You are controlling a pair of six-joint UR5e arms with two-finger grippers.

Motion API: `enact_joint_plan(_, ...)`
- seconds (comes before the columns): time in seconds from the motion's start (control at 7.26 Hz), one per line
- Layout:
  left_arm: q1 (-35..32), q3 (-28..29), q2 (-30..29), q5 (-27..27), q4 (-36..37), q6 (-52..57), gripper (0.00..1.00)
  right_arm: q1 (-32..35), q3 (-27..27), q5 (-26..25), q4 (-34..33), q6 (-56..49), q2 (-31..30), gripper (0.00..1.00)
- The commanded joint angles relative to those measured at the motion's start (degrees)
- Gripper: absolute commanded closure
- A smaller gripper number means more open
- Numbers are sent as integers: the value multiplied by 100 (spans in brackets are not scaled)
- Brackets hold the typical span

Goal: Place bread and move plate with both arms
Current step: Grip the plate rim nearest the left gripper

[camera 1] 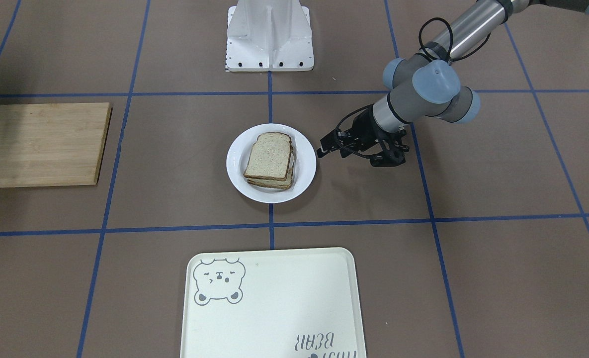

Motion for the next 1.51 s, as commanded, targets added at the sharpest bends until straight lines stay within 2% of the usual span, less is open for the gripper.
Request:
enact_joint_plan(0.0,183,143,-136,285,-242,-201,34,22,17,27,-91,-65,-5,0)
enact_joint_plan(0.41,306,266,-287,294,-259,-264,45,22,8,45,-83,-65,-31,0)
enact_joint_plan(1.1,394,372,-313,294,-286,-273,47,22,17,71,-83,-65,-32,0)
enact_joint_plan(1.38,490,538,-313,416,-583,-273,48,22,8,71,-91,-65,-5,0)
